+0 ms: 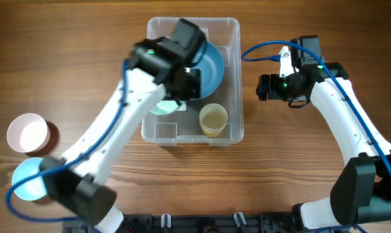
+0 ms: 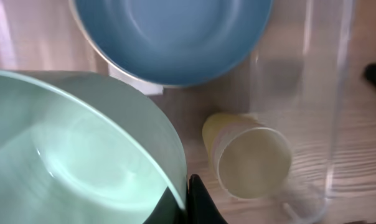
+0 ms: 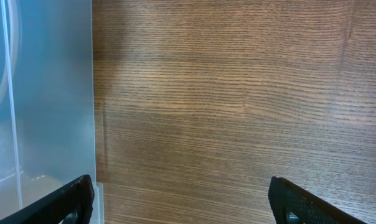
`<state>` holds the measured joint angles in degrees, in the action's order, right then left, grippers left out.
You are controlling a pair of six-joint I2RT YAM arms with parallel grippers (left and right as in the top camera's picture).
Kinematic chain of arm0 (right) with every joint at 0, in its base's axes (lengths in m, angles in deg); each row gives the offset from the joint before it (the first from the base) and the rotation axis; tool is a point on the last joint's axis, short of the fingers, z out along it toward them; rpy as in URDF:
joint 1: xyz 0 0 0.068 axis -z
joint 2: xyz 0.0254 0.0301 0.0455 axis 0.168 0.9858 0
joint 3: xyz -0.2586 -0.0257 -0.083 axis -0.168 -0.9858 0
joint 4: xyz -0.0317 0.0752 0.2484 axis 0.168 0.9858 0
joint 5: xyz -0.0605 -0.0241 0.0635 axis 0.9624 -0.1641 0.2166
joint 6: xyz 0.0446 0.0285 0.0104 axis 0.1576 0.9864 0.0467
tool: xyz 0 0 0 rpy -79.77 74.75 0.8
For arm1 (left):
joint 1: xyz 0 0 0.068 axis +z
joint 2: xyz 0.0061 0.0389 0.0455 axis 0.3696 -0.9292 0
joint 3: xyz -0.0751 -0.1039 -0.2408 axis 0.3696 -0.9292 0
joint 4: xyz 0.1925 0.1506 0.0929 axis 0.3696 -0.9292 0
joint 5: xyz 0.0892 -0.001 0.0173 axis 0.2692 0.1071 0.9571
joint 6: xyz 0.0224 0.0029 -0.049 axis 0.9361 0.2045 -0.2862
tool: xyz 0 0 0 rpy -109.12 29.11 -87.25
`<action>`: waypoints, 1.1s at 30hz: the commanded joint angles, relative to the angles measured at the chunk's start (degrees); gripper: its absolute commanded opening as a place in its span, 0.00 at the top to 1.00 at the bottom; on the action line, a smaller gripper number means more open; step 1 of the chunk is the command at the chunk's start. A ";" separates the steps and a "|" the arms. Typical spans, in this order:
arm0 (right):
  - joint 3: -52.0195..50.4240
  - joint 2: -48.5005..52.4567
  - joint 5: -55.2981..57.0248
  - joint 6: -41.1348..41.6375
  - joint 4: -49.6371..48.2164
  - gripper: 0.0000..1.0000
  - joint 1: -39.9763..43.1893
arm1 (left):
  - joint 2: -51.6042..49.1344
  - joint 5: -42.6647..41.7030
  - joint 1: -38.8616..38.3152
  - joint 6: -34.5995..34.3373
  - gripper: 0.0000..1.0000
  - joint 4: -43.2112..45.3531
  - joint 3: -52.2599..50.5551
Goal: Pack container
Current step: 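Place the mint green bowl in the container's lower left, then grasp the pink bowl rim with the left gripper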
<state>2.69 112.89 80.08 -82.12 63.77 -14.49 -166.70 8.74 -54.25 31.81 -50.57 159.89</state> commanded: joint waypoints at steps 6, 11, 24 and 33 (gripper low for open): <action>-0.17 0.59 0.79 1.05 0.11 0.09 -0.02 | -13.92 -2.14 -1.31 -1.20 0.96 1.46 -6.91; -0.17 0.59 0.79 1.05 0.13 0.09 -0.02 | -14.29 -2.12 -1.31 -0.74 0.76 3.69 -8.09; -0.17 0.59 0.79 1.03 0.13 0.09 -0.02 | 12.17 11.23 39.47 -0.74 0.48 -11.98 7.56; -0.17 0.59 0.79 1.01 0.31 0.09 -0.02 | 0.02 3.78 67.65 0.39 0.49 4.52 -12.15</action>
<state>2.69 112.89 80.08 -82.12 63.99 -14.49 -162.46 16.44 11.30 30.96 -48.34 150.95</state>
